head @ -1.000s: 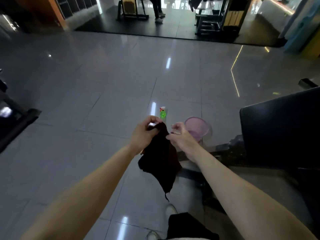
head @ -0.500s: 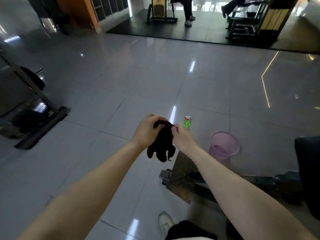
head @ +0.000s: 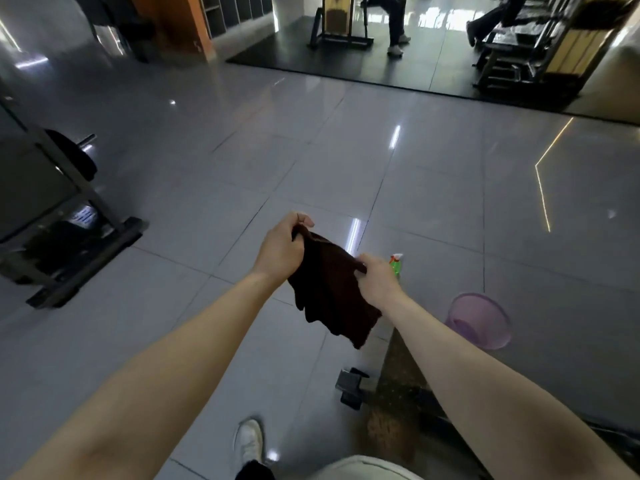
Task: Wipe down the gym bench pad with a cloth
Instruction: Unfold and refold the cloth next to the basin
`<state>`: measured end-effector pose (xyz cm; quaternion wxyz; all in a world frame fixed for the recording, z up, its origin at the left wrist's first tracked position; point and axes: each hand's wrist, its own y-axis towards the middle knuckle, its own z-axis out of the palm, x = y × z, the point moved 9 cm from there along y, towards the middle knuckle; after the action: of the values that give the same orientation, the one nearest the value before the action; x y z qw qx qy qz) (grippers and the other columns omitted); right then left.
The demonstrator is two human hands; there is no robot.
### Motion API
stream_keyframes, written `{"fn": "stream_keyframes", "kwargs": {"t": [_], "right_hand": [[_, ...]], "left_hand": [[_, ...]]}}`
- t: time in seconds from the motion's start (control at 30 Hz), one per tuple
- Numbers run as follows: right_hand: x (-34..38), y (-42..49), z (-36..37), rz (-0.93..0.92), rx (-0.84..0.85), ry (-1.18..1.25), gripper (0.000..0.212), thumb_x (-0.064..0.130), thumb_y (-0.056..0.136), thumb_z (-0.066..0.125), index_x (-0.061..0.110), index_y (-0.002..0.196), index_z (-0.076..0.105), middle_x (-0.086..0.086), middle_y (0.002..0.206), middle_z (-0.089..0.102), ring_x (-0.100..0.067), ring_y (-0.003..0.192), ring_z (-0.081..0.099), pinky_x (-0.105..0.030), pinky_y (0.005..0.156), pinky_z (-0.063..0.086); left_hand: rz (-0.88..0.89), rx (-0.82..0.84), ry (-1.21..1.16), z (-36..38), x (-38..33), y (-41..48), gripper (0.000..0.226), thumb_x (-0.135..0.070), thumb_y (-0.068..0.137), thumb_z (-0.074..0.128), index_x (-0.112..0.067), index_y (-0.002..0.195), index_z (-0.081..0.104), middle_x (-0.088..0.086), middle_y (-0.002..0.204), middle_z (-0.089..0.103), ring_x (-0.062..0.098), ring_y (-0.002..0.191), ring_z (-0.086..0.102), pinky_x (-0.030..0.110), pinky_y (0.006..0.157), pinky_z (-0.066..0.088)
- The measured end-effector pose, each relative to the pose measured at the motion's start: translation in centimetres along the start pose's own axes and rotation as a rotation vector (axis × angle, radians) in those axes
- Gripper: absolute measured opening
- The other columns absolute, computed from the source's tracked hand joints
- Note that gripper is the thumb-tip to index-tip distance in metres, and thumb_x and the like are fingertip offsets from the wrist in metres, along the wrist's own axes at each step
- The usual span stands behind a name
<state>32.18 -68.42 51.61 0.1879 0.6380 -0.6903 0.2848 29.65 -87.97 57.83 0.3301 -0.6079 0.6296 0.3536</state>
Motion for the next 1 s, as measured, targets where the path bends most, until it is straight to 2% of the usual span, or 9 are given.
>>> {"fn": "stream_keyframes", "kwargs": {"t": [0.07,0.13,0.23,0.4,0.53,0.67,0.8,0.9,1.0], "right_hand": [[0.3,1.2,0.8,0.123,-0.034,0.06,0.019,0.016,0.098,0.047,0.011,0.111,0.06,-0.013,0.097,0.061,-0.035,0.096,0.059,-0.039,0.08,0.048],[1.7,2.5,1.4,0.166,-0.083,0.027,0.021,0.023,0.1,0.044,0.01,0.109,0.059,-0.014,0.102,0.06,-0.035,0.096,0.057,-0.037,0.078,0.046],[4.2,4.6,1.9,0.241,-0.125,-0.078,0.032,0.031,0.099,0.043,0.01,0.113,0.062,-0.019,0.119,0.057,-0.039,0.111,0.054,-0.041,0.091,0.047],[6.9,8.1,3.1,0.343,-0.143,-0.101,0.029,0.028,0.099,0.04,0.013,0.114,0.06,-0.017,0.115,0.062,-0.035,0.103,0.059,-0.041,0.087,0.051],[7.2,10.3,3.2,0.394,-0.133,-0.152,0.025,0.031,0.091,0.061,0.015,0.111,0.061,-0.008,0.107,0.062,-0.029,0.1,0.06,-0.041,0.089,0.052],[4.5,13.0,3.3,0.555,-0.156,0.417,0.023,0.007,0.075,0.076,0.01,0.095,0.064,-0.01,0.092,0.067,-0.025,0.084,0.065,-0.029,0.066,0.054],[2.5,16.4,2.9,0.669,-0.258,1.054,0.029,-0.01,0.085,0.061,0.003,0.111,0.061,-0.014,0.085,0.062,-0.022,0.07,0.061,-0.022,0.042,0.047],[0.8,20.1,1.7,0.715,-0.289,1.276,0.029,-0.011,0.088,0.058,0.005,0.111,0.059,-0.012,0.082,0.061,-0.019,0.067,0.061,-0.019,0.042,0.051],[-0.6,23.5,0.3,0.732,-0.297,1.369,0.022,-0.007,0.091,0.058,0.009,0.105,0.059,-0.011,0.081,0.061,-0.017,0.065,0.059,-0.023,0.049,0.054]], "left_hand": [[-0.013,-0.002,-0.015,-1.6,1.9,2.0,0.036,-0.003,0.094,0.039,-0.029,0.1,0.063,-0.006,0.09,0.065,0.014,0.08,0.058,0.03,0.07,0.046],[-0.015,0.011,0.025,-3.2,3.7,3.9,0.032,-0.002,0.092,0.042,-0.027,0.091,0.063,-0.011,0.086,0.063,0.013,0.082,0.057,0.028,0.071,0.044],[-0.045,0.068,0.1,-5.3,6.4,6.6,0.027,-0.002,0.09,0.048,-0.025,0.081,0.058,-0.012,0.082,0.061,0.012,0.081,0.057,0.024,0.067,0.042],[-0.111,0.173,0.095,-6.9,10.2,11.1,0.013,-0.01,0.085,0.053,-0.02,0.079,0.048,-0.003,0.073,0.052,0.015,0.065,0.046,0.028,0.055,0.033],[-0.108,0.216,0.046,-6.0,10.9,14.8,0.021,-0.011,0.085,0.055,-0.02,0.073,0.041,-0.002,0.067,0.043,0.016,0.062,0.037,0.03,0.055,0.029],[-0.135,0.267,0.011,-2.7,10.9,18.5,0.027,-0.012,0.084,0.056,-0.021,0.069,0.035,-0.002,0.064,0.038,0.02,0.064,0.034,0.033,0.057,0.027],[-0.183,0.348,-0.043,1.8,10.1,22.3,0.024,-0.016,0.083,0.06,-0.021,0.07,0.041,0.002,0.069,0.048,0.021,0.066,0.043,0.033,0.061,0.035],[-0.222,0.425,-0.095,5.4,9.3,25.6,0.019,-0.023,0.073,0.061,-0.021,0.067,0.043,0.008,0.073,0.052,0.024,0.072,0.053,0.044,0.064,0.05],[-0.228,0.487,-0.149,8.6,7.4,28.3,0.019,-0.027,0.068,0.063,-0.021,0.066,0.046,0.01,0.074,0.056,0.025,0.075,0.06,0.059,0.08,0.057]]}}
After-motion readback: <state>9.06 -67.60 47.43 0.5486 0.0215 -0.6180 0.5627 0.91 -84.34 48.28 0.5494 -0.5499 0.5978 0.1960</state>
